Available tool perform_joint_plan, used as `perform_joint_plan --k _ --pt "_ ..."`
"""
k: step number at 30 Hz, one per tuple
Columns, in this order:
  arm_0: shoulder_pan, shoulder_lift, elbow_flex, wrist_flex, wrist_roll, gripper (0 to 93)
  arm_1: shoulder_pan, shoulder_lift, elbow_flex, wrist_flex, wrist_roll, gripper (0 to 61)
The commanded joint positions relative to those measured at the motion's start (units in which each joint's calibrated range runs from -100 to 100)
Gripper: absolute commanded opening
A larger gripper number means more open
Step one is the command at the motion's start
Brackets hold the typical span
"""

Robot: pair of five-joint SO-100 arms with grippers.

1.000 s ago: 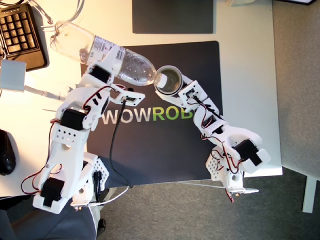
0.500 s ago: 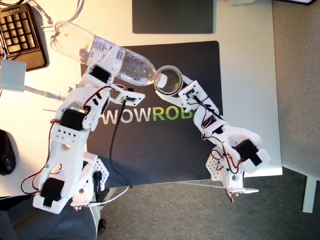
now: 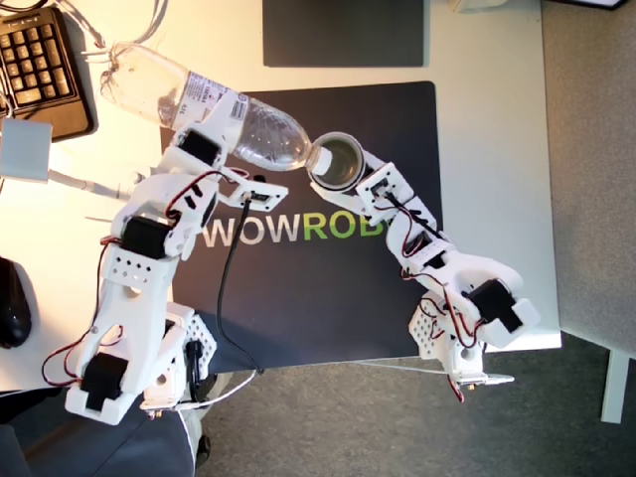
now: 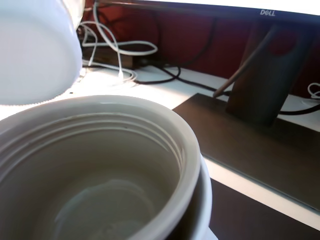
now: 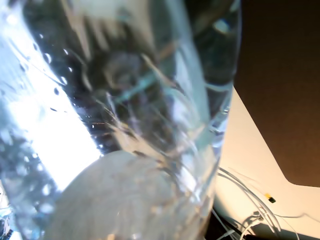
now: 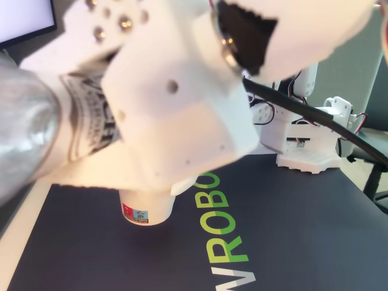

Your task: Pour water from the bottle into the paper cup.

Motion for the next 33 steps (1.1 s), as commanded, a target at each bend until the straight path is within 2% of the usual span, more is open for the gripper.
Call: perform_joint_plan --k 1,33 --pt "0.94 -6.81 -0.41 -0.45 0.20 0.0 -0.28 -5.85 0.42 -2.85 -0.24 0.1" --pt "1.34 -6.72 -0.77 0.28 0.39 0.0 -1.71 -4.39 1.24 -4.00 -0.88 0.1"
